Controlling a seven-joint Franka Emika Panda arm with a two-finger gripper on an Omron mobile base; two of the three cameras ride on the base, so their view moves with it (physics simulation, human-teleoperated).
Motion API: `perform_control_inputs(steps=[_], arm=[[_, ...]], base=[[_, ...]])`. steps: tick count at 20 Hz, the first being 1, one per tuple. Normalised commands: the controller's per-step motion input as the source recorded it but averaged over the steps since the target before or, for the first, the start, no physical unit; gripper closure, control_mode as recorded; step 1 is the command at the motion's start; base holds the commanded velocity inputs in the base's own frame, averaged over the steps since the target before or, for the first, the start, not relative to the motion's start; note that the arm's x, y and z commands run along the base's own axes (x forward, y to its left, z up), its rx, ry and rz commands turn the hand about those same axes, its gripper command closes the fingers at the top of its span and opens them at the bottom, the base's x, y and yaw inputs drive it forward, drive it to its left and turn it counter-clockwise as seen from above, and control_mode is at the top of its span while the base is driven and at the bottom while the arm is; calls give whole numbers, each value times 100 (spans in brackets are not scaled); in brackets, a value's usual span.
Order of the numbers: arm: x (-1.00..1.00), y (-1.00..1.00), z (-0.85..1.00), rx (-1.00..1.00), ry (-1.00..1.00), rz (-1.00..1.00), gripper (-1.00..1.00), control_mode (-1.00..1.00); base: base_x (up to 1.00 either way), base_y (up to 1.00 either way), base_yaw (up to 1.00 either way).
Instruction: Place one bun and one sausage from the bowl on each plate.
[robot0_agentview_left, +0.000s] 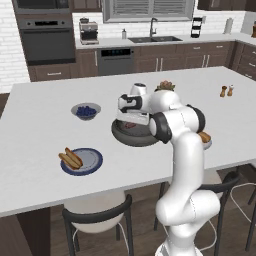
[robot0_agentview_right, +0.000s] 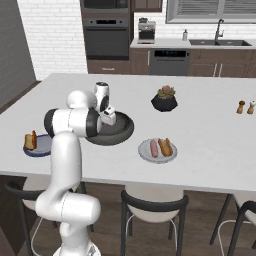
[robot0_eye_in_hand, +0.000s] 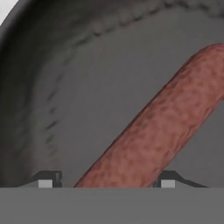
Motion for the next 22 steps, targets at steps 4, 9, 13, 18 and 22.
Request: perform_control_inputs(steps=[4,9,13,18,22], arm=[[0,0,-4,0,3,0,100,-100],[-3,0,4,0,0,0,100,-100],[-40,5,61,0,-4,3,100,-100],[-73,12,86,0,-8,15,100,-100],[-99,69,31,-14,9,40,100,-100]], base=[[0,0,0],[0,0,0],[0,0,0],[0,0,0],[0,0,0]])
